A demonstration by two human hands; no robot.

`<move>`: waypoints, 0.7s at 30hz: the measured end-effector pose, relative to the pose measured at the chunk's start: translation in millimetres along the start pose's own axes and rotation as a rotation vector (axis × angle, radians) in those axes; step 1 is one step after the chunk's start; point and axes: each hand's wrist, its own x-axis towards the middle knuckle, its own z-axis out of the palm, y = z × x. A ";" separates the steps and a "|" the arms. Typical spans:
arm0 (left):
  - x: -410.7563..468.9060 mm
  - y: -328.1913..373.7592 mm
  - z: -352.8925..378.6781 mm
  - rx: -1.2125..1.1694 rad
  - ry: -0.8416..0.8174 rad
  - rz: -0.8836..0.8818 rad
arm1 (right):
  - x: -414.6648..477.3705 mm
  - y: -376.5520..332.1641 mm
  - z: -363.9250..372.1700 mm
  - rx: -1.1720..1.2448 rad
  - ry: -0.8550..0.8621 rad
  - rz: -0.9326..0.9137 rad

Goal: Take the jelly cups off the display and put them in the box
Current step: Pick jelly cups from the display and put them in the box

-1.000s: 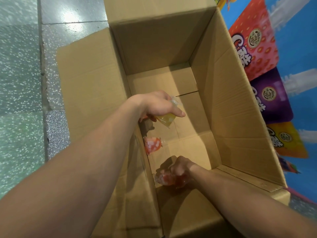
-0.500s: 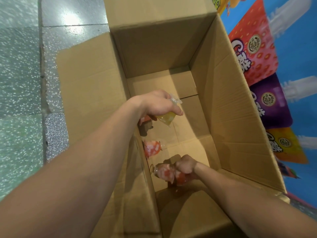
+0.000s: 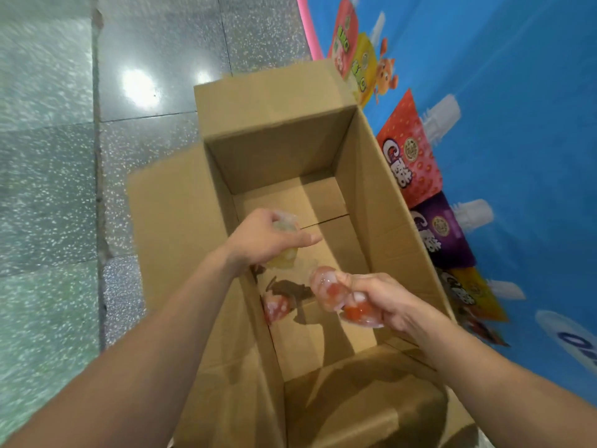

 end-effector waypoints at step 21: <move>-243.2 321.7 -31.8 0.183 -0.013 0.174 | -420.7 -188.9 -60.4 0.225 0.064 -0.211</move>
